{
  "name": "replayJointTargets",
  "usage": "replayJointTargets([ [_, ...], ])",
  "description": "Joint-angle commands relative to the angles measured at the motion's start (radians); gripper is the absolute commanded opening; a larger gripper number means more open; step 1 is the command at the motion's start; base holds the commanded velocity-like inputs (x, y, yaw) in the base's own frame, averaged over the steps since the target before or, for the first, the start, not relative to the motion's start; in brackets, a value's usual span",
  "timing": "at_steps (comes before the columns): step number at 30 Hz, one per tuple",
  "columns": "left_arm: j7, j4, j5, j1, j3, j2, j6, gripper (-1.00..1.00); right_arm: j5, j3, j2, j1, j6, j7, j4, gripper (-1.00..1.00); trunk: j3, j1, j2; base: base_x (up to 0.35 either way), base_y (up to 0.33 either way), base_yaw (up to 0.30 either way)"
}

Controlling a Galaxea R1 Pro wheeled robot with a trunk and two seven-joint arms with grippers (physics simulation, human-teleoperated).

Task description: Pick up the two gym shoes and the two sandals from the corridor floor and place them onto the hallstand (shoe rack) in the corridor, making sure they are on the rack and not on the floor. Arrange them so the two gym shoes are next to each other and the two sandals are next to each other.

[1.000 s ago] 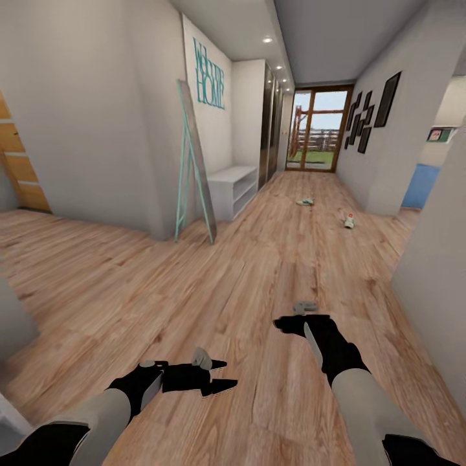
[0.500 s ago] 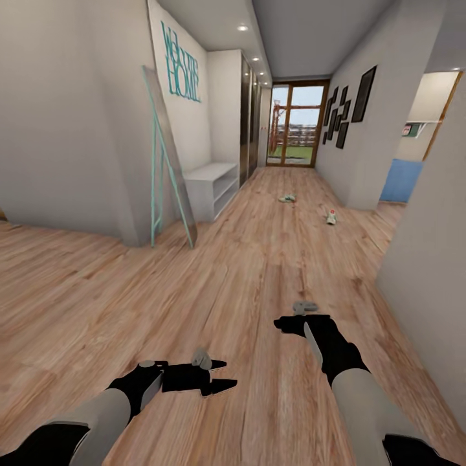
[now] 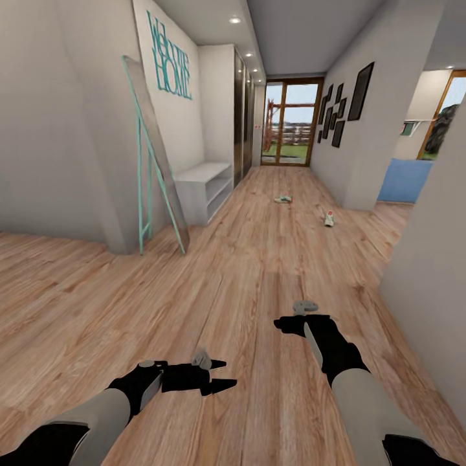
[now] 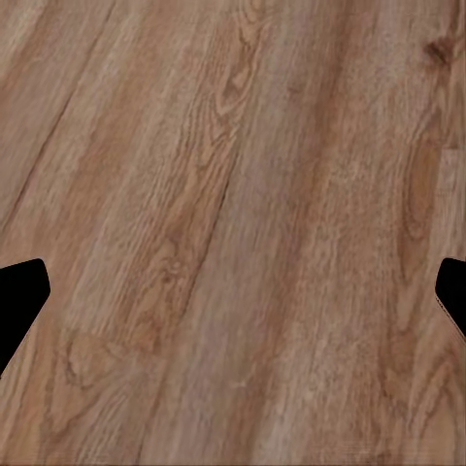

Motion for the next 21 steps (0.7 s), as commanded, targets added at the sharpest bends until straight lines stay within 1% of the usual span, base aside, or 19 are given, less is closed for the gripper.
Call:
replayJointTargets([
  [1,0.0,-0.001,-0.004,0.0,-0.002,0.001,-0.01,1.0,0.011,-0.006,0.001,0.0,0.004,0.009,-0.002,1.0,-0.001,0.0,0.0,0.348,0.0,-0.003],
  [6,0.0,-0.001,-0.004,0.0,-0.001,0.001,-0.01,1.0,0.01,-0.006,0.001,-0.001,0.005,0.009,-0.001,1.0,-0.001,0.0,0.0,0.349,0.0,-0.003],
  [10,0.0,-0.001,-0.004,0.0,-0.001,0.002,-0.01,1.0,0.01,-0.006,0.001,-0.001,0.005,0.01,-0.001,1.0,-0.001,0.0,0.0,0.349,0.0,-0.084],
  [13,0.0,-0.001,-0.004,0.0,-0.001,0.002,-0.01,1.0,0.01,-0.006,0.001,-0.001,0.005,0.01,-0.001,1.0,-0.001,0.0,0.0,0.349,0.0,-0.183],
  [21,0.0,-0.001,-0.004,0.0,-0.001,0.003,-0.01,1.0,0.01,-0.006,0.001,-0.001,0.005,0.01,-0.001,1.0,-0.001,0.0,0.0,0.348,0.0,-0.243],
])
